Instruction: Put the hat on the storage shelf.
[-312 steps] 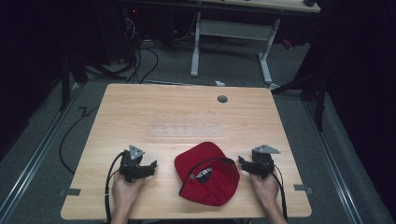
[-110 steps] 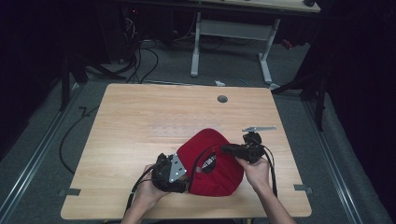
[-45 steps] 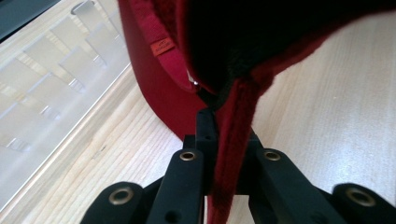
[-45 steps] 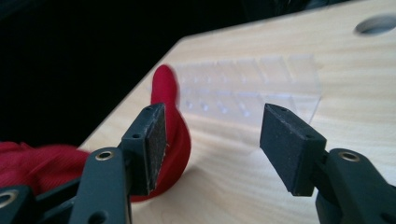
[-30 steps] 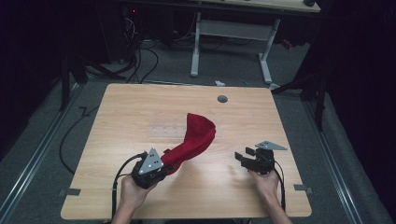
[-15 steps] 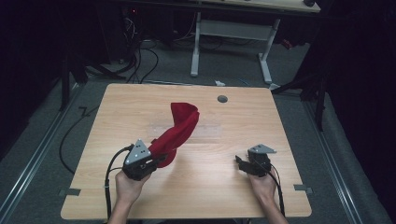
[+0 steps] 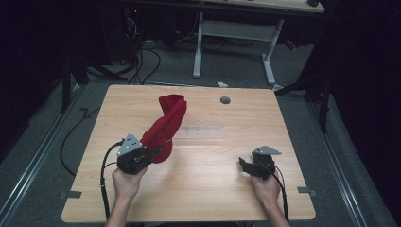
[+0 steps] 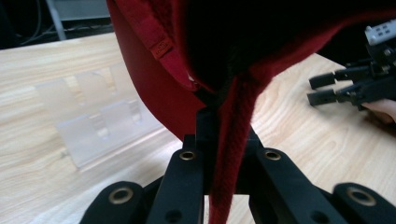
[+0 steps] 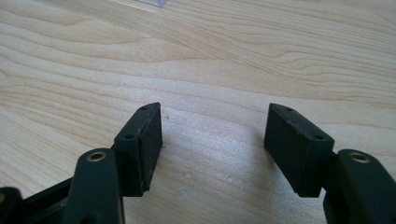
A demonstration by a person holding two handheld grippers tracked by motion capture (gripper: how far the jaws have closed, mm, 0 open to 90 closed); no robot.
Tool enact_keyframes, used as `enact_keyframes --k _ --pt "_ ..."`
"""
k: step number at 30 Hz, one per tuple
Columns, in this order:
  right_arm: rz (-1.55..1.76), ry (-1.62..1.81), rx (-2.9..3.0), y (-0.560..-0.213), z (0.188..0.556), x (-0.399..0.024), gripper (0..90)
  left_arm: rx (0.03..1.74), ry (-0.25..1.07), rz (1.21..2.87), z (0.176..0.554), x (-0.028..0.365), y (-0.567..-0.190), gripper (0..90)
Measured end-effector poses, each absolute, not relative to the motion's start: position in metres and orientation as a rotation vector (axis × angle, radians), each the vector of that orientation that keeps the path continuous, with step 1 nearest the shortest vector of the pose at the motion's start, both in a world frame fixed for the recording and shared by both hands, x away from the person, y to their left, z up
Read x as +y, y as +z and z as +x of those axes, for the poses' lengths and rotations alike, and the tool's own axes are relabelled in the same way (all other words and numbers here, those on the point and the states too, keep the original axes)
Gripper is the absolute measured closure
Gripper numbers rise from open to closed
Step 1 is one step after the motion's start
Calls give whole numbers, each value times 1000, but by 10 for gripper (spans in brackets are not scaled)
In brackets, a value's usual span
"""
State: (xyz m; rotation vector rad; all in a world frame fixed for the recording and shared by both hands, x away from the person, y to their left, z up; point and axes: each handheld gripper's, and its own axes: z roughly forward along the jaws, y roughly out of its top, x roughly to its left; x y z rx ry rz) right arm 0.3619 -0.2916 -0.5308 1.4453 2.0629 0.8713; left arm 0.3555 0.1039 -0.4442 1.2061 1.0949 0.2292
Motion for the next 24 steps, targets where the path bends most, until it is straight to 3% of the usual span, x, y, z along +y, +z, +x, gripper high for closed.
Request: enact_keyframes --k 24 --pt "1450 871 2061 -531 362 -291 370 1130 309 1044 398 130 -413 855"
